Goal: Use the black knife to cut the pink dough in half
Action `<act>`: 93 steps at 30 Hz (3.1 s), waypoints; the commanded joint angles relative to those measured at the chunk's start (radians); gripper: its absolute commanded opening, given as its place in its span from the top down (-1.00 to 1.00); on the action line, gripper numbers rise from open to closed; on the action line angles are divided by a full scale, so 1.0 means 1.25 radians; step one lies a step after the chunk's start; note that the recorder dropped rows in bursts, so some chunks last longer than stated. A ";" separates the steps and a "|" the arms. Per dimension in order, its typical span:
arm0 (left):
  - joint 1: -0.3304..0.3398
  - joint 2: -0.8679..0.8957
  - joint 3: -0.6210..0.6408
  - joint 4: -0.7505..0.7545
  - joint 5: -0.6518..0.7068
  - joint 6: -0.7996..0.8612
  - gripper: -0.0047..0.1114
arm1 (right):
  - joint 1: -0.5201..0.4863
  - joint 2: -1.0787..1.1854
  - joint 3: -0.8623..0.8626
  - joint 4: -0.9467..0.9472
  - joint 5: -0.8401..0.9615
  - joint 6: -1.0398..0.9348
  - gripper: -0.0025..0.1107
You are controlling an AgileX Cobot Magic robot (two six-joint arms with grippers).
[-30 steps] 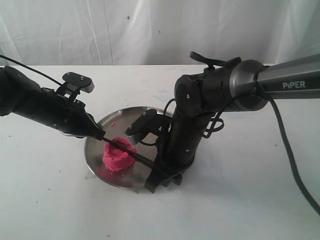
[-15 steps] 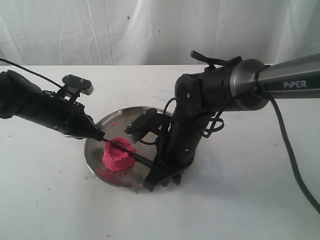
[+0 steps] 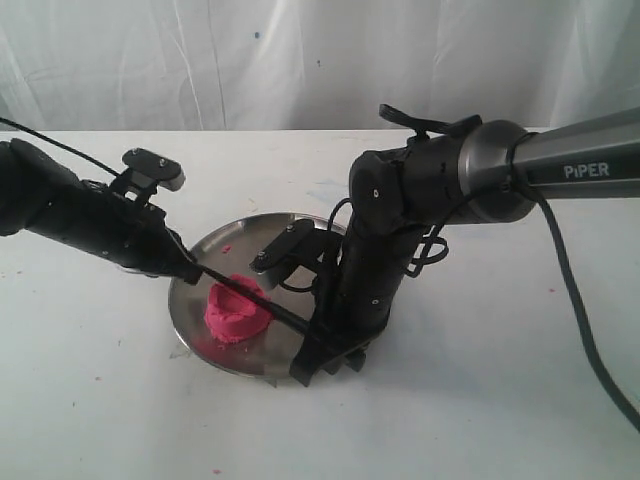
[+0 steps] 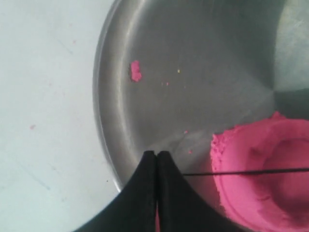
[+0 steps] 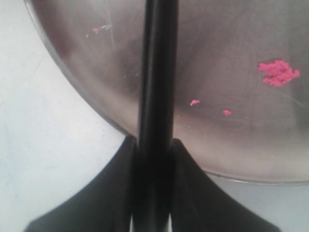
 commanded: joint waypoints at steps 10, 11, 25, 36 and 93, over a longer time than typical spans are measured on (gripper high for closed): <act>-0.006 -0.068 0.006 -0.075 0.028 0.042 0.92 | -0.001 -0.001 0.002 0.006 -0.017 -0.009 0.96; -0.006 -0.070 0.006 -0.060 0.025 0.042 0.92 | -0.001 -0.001 0.002 0.006 -0.017 -0.009 0.96; 0.013 -0.078 0.006 0.097 -0.023 0.034 0.92 | -0.001 -0.001 0.002 0.006 -0.017 -0.009 0.96; 0.073 -0.078 0.006 0.049 0.006 -0.126 0.92 | -0.001 -0.001 0.002 0.042 -0.017 -0.009 0.96; 0.067 0.120 0.008 -0.344 0.176 0.226 0.92 | -0.001 0.061 0.002 0.059 -0.022 -0.009 0.96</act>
